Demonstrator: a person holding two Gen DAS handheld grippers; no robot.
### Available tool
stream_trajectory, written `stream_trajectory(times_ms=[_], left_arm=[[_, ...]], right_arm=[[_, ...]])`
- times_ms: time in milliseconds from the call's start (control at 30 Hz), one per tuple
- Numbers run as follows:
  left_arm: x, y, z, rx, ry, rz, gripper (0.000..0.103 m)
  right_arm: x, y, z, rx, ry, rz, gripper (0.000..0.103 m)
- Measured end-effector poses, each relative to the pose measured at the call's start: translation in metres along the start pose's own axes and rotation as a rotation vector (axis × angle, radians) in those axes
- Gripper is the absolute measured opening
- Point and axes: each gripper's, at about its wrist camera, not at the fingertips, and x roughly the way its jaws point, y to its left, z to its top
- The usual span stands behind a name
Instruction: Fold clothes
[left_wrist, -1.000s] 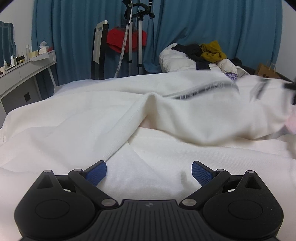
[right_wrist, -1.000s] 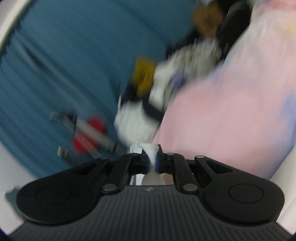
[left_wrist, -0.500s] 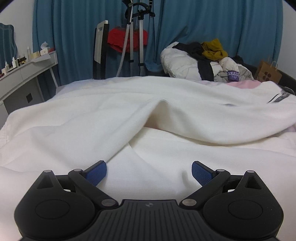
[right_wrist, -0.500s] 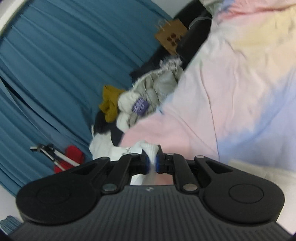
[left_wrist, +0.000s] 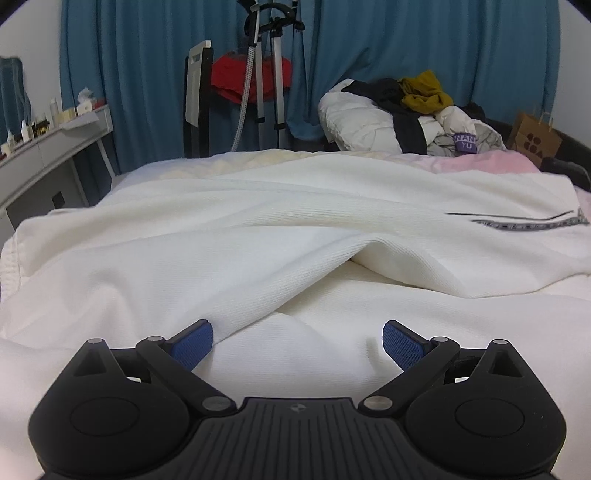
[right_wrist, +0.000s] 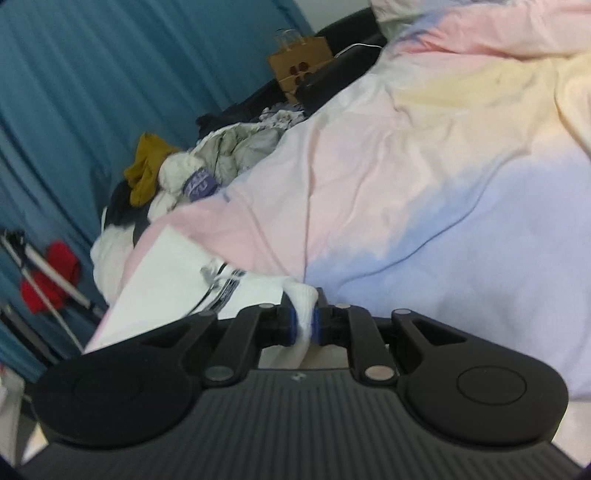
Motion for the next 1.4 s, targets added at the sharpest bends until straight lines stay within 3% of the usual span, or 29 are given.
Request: stream_trajectory(times_ms=[133, 233, 367, 467, 567, 667, 767, 833, 933, 1133, 1267, 1367, 1400], left_arm=[[-0.005, 0.003, 0.001, -0.012, -0.014, -0.016, 0.1], [-0.009, 0.002, 0.0, 0.015, -0.03, -0.03, 0.1], [-0.007, -0.015, 0.001, 0.147, -0.07, -0.027, 0.097], [0.001, -0.032, 0.0, 0.307, -0.11, -0.039, 0.09], [0.017, -0.044, 0.004, 0.39, -0.128, -0.016, 0.082], [0.034, -0.049, 0.011, 0.372, -0.125, -0.017, 0.068], [0.044, -0.054, 0.01, 0.405, -0.119, -0.049, 0.044], [0.047, -0.054, 0.007, 0.417, -0.104, -0.071, 0.014], [0.044, -0.055, 0.006, 0.466, -0.081, -0.116, 0.006], [0.042, -0.045, -0.002, 0.532, 0.036, -0.188, 0.007], [0.046, -0.036, -0.008, 0.453, 0.048, -0.189, 0.009], [0.035, -0.025, -0.003, 0.355, 0.067, -0.211, 0.025], [0.029, -0.02, -0.002, 0.326, 0.077, -0.228, 0.039]], right_arm=[[-0.033, -0.001, -0.008, 0.047, 0.024, 0.017, 0.025], [-0.059, 0.009, -0.015, 0.012, 0.041, -0.002, 0.035], [-0.106, 0.023, -0.031, -0.056, 0.066, -0.005, 0.06], [-0.147, 0.023, -0.047, -0.057, 0.081, 0.033, 0.068], [-0.177, 0.011, -0.062, -0.015, 0.112, 0.058, 0.068], [-0.194, -0.009, -0.075, 0.07, 0.141, 0.038, 0.07], [-0.189, -0.027, -0.076, 0.148, 0.15, -0.019, 0.07], [-0.183, -0.033, -0.076, 0.176, 0.139, -0.052, 0.07], [-0.174, -0.042, -0.074, 0.208, 0.134, -0.08, 0.069], [-0.178, -0.072, -0.059, 0.312, 0.077, -0.128, 0.069], [-0.173, -0.084, -0.056, 0.367, 0.107, -0.099, 0.069], [-0.169, -0.086, -0.056, 0.378, 0.13, -0.077, 0.069], [-0.168, -0.085, -0.056, 0.376, 0.134, -0.072, 0.069]])
